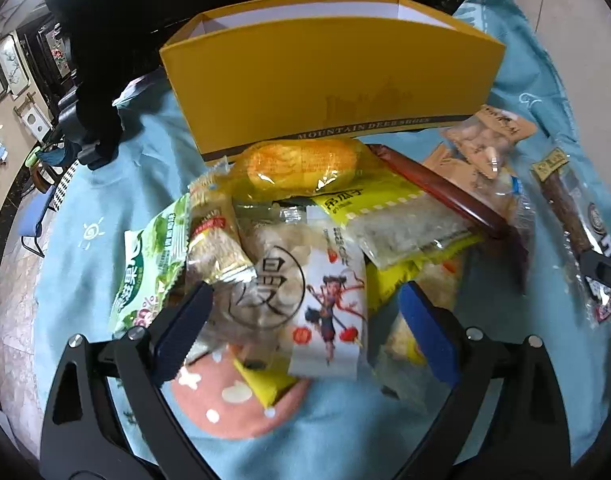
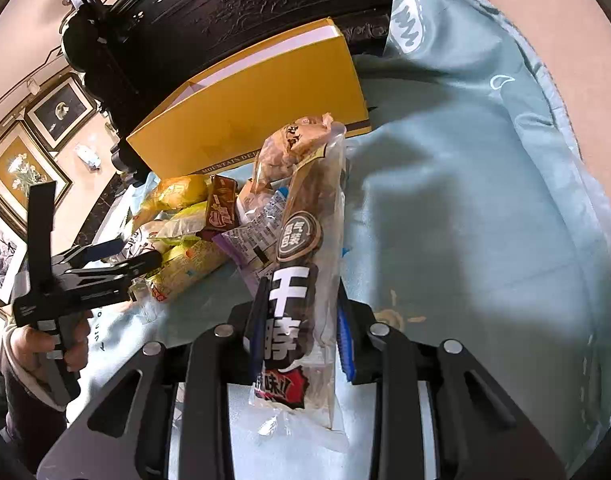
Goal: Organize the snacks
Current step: 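Lift the sausage-stick packet with the right gripper while the left gripper grasps the white cartoon packet, then carry both held packets over the yellow box and open both grippers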
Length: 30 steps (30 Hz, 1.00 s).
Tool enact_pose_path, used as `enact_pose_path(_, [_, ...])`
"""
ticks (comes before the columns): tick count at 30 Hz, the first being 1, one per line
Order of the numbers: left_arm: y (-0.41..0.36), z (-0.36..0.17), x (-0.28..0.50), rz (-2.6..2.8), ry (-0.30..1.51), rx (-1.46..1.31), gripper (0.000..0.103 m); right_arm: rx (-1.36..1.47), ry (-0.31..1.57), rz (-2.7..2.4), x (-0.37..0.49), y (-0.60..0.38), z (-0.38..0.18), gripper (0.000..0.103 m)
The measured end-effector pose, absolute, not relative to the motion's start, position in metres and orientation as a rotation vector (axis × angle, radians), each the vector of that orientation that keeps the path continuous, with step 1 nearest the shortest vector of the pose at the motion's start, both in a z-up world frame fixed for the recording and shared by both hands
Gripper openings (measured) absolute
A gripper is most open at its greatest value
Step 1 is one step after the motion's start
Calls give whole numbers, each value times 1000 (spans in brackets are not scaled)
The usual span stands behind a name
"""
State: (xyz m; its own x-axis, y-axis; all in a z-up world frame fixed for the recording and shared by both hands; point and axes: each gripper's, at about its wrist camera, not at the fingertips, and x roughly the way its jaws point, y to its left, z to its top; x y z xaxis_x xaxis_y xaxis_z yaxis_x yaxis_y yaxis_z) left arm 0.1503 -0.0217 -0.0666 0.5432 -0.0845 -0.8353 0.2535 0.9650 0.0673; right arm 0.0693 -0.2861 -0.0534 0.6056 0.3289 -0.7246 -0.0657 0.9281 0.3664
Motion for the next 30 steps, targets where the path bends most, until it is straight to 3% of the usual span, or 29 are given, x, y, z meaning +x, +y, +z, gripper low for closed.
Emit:
enact_pose_path(4, [-21, -75, 163, -177, 962, 208, 100, 319, 900, 242, 71, -285, -54, 30])
enact_pose_path(6, [-17, -76, 165, -184, 954, 181, 98, 318, 901, 244, 72, -284, -54, 30])
enact_pose_path(7, [-16, -74, 165, -184, 947, 177, 83, 315, 901, 248, 72, -284, -54, 30])
enact_pose_path(8, [-14, -70, 162, -211, 942, 159, 45, 315, 900, 251, 72, -283, -53, 30])
enact_pose_path(10, [-12, -69, 160, -234, 974, 148, 36, 312, 896, 253, 71, -284, -51, 30])
enact_pose_path(17, [6, -59, 134, -261, 974, 98, 28, 314, 877, 261, 65, -282, -45, 30])
enact_pose_path(30, [16, 2, 90, -304, 827, 92, 28, 297, 846, 312, 57, -265, -26, 30])
